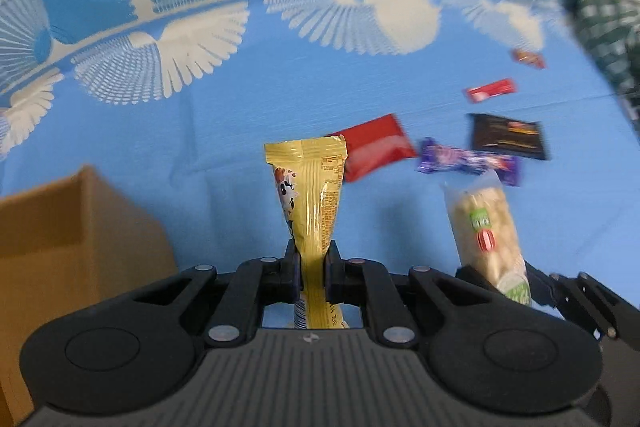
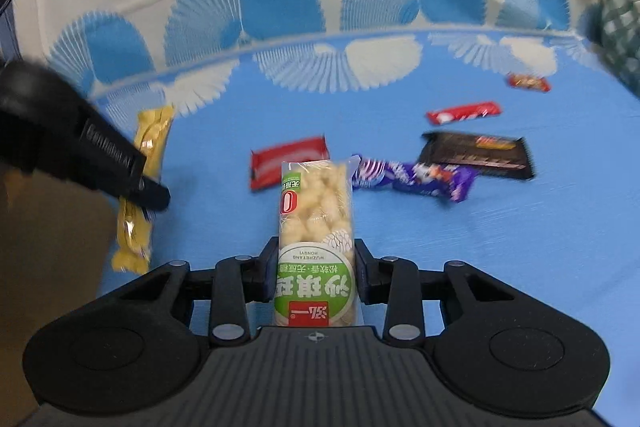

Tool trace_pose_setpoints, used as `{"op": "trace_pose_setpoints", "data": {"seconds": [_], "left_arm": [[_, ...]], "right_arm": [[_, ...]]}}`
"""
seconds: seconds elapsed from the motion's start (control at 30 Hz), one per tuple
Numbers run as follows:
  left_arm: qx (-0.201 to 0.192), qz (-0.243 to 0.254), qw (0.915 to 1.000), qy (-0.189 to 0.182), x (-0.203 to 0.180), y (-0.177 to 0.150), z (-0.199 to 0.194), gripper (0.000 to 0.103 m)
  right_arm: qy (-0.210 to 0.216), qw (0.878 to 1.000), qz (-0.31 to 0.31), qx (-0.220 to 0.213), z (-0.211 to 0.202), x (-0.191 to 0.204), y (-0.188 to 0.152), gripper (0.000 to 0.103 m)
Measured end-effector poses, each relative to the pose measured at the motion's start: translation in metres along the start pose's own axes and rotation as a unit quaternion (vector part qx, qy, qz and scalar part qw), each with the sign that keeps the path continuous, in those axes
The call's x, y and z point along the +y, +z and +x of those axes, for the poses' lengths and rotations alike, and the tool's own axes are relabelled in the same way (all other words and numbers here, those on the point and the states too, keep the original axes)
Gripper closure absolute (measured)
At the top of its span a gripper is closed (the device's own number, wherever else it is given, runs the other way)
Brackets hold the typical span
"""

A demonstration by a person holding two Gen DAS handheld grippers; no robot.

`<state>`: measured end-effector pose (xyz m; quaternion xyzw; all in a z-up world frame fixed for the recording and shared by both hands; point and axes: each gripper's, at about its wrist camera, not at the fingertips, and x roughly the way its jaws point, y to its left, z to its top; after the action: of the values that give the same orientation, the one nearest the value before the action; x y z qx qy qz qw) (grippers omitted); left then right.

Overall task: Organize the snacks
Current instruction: 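Grasp the yellow wafer bar with left tool while right tool grasps puffed-snack bag, then carry the yellow wafer bar and puffed-snack bag with both tools into the box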

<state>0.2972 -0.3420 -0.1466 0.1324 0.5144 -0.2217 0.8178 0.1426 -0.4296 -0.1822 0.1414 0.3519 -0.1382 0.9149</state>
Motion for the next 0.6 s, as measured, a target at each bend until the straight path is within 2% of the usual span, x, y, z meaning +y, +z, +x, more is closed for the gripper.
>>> {"op": "trace_pose_setpoints", "data": {"seconds": [0.13,0.3,0.4,0.6], "left_arm": [[-0.018,-0.022,0.9991,-0.032,0.003,-0.040,-0.059,0.091],[-0.052,-0.034,0.9972,-0.041,0.013,-0.107,-0.142,0.091],[-0.065,-0.045,0.9964,-0.032,0.023,-0.150,-0.185,0.091],[-0.069,-0.079,0.9945,0.007,0.056,-0.231,-0.246,0.091]], "right_arm": [[0.014,0.999,0.013,-0.027,-0.061,0.009,-0.001,0.065],[0.045,0.998,0.008,-0.051,-0.143,0.031,-0.017,0.065],[0.067,0.996,0.002,-0.055,-0.185,0.046,-0.031,0.065],[0.121,0.991,-0.028,-0.049,-0.257,0.093,-0.069,0.065]]}}
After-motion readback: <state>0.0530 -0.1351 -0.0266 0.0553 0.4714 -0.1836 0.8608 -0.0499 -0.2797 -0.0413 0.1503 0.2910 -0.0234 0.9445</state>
